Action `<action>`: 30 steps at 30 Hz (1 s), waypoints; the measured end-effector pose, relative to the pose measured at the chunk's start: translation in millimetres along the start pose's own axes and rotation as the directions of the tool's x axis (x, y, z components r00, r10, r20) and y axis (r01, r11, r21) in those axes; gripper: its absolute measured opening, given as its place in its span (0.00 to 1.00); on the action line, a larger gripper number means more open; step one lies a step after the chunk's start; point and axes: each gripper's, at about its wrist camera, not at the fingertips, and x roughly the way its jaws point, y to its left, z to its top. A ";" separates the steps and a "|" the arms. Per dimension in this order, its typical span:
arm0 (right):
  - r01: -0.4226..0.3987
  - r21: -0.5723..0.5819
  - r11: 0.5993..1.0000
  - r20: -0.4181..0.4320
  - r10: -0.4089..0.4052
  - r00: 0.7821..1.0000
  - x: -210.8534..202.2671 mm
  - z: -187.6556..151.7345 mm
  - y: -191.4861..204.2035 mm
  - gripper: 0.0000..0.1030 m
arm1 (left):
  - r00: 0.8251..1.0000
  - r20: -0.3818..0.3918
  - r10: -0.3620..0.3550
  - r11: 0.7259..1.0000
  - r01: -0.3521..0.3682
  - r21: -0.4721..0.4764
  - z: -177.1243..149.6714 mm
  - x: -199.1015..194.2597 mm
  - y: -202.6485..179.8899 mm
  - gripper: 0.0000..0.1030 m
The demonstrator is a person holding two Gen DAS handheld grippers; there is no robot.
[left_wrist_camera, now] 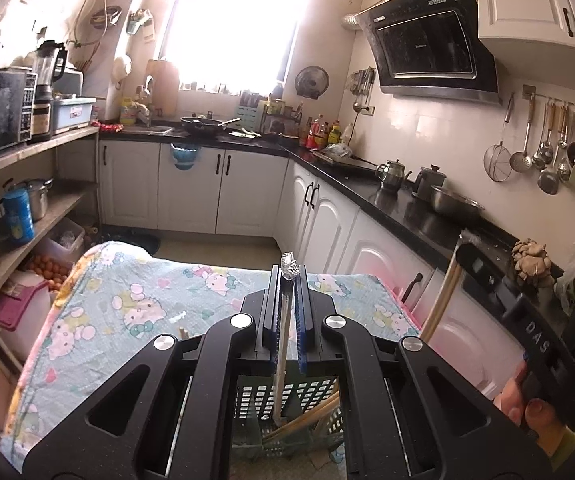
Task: Organize utensils
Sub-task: 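Lift the left tool's chopstick over the caddy while the right tool carries its chopstick there, then lower the chopstick into the caddy and open the left tool while the right tool releases its chopstick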
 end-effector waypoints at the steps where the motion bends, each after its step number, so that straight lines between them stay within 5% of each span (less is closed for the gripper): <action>1: 0.003 -0.001 1.000 0.000 -0.003 1.000 -0.6 0.4 -0.2 0.06 | 1.000 -0.003 0.001 1.000 -0.001 0.000 -1.9 2.8 0.4 0.02; 30: 0.058 0.063 0.996 0.017 -0.059 0.998 36.9 -65.6 -5.6 0.06 | 0.998 -0.065 -0.026 0.999 0.023 -0.044 -65.0 28.7 20.0 0.02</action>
